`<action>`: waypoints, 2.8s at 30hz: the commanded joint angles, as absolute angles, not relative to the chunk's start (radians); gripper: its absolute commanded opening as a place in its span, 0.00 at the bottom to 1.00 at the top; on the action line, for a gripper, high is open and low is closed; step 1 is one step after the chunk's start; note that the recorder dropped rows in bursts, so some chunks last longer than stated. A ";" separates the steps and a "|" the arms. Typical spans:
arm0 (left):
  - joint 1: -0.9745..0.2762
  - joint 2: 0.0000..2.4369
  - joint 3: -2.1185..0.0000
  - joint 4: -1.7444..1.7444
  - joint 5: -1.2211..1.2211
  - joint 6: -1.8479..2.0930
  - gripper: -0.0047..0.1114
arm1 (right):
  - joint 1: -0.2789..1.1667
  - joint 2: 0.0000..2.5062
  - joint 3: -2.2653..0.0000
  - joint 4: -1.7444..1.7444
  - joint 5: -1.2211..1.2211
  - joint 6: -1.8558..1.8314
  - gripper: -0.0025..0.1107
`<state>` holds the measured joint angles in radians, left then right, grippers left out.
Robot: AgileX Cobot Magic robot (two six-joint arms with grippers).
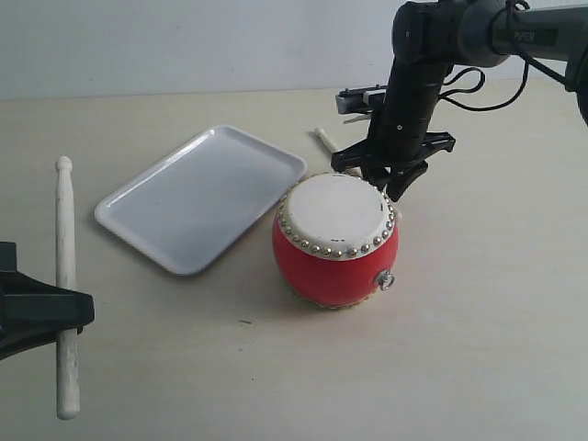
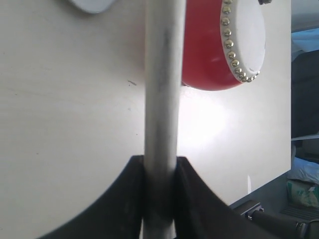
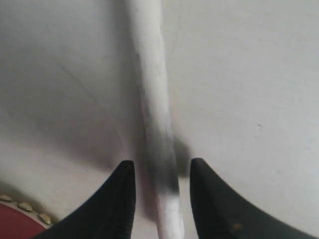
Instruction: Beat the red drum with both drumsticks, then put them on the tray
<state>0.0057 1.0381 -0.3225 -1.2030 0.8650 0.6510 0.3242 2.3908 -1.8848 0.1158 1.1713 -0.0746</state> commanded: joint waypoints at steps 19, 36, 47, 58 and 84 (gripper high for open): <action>0.001 1.036 -0.318 -1.207 0.854 0.649 0.04 | 0.326 2.388 -1.893 0.072 1.178 -0.077 0.33; 0.001 1.036 -0.318 -1.207 0.859 0.649 0.04 | 0.326 2.388 -1.891 0.109 1.179 -0.103 0.33; 0.001 1.036 -0.318 -1.213 0.881 0.649 0.04 | 0.326 2.410 -1.891 0.118 1.183 -0.103 0.28; 0.001 1.036 -0.466 -1.076 0.907 0.612 0.04 | 0.326 2.321 -1.891 0.054 1.221 -0.080 0.02; -0.156 1.332 -1.093 -0.164 1.217 0.205 0.04 | 0.326 1.594 -1.584 0.057 1.221 -0.136 0.02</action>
